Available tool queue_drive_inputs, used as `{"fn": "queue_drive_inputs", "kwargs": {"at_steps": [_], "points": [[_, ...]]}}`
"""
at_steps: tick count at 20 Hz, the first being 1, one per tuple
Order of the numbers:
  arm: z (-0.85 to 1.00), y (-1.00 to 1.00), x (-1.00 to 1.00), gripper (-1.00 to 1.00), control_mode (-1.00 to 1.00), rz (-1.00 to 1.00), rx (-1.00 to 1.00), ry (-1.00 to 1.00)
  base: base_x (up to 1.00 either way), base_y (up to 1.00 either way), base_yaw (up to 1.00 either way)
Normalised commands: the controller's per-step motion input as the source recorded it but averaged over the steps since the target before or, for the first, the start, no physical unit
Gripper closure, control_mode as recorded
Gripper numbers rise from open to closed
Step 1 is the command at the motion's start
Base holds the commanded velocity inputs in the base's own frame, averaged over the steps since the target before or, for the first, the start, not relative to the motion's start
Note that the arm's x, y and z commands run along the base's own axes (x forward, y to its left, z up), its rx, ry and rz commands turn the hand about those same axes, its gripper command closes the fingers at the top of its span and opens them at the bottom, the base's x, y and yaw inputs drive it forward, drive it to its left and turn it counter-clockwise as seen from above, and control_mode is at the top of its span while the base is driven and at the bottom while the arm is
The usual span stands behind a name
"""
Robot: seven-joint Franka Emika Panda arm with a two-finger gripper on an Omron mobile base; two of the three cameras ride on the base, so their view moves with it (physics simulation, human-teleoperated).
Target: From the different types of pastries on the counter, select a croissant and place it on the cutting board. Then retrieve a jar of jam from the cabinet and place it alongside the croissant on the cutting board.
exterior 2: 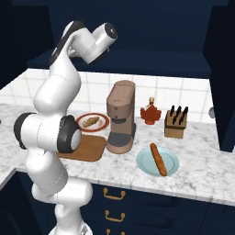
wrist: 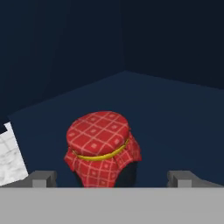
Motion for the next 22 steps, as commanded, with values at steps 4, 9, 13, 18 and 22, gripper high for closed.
{"fn": "queue_drive_inputs", "kwargs": {"at_steps": [4,9,13,18,22], "points": [[-0.03,0.21,0.11,-1.00,-1.00,0.00,0.00,0.00,0.00,0.00,0.00],[-0.04,0.00,0.00,1.00,-1.00,0.00,0.00,0.00,0.00,0.00,0.00],[0.00,0.00,0.00,1.00,-1.00,0.00,0.00,0.00,0.00,0.00,0.00],[0.00,0.04,-0.21,1.00,-1.00,0.00,0.00,0.00,0.00,0.00,0.00],[0.00,0.00,-0.55,1.00,-1.00,0.00,0.00,0.00,0.00,0.00,0.00]]}}
